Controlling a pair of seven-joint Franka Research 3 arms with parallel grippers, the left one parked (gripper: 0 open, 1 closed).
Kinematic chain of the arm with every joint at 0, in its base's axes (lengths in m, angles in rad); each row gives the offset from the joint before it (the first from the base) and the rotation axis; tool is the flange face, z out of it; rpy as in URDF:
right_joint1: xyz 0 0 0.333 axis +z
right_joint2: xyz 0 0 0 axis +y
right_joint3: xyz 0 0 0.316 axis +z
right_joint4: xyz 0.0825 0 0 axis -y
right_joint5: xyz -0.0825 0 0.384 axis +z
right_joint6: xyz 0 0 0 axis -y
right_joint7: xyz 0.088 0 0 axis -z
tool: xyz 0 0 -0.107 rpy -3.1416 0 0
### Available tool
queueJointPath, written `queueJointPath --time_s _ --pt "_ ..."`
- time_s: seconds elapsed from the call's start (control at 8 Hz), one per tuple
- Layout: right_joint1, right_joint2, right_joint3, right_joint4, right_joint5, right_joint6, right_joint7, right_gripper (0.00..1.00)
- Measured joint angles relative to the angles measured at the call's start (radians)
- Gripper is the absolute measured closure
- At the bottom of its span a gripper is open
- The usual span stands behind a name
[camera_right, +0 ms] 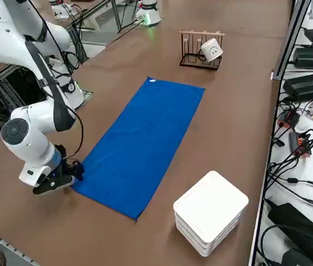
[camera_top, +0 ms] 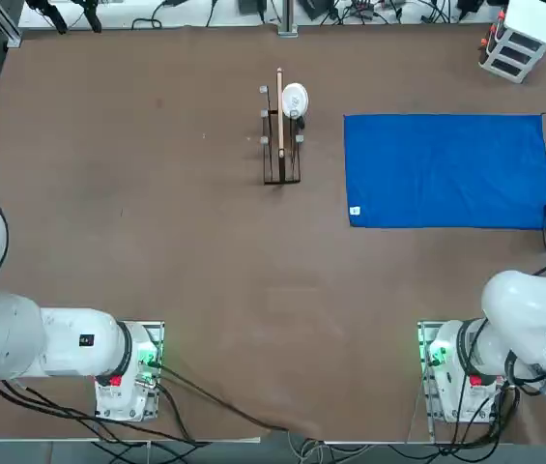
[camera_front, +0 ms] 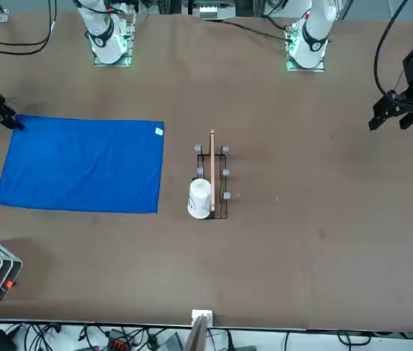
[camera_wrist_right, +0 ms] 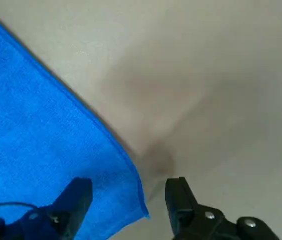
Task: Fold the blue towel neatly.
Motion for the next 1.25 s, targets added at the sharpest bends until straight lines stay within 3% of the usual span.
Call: queueJointPath --time_s 0.25,0.5,0.75,1.25 --pt "0.000 0.000 0.000 0.000 0.000 0.000 0.000 0.17" --pt "0.000 -0.001 0.000 0.000 0.000 -0.004 -0.001 0.60" --pt "-0.001 -0.011 0.001 0.002 0.001 -0.032 -0.026 0.93" --pt "-0.003 -0.058 0.015 0.025 0.000 -0.115 -0.059 0.99"
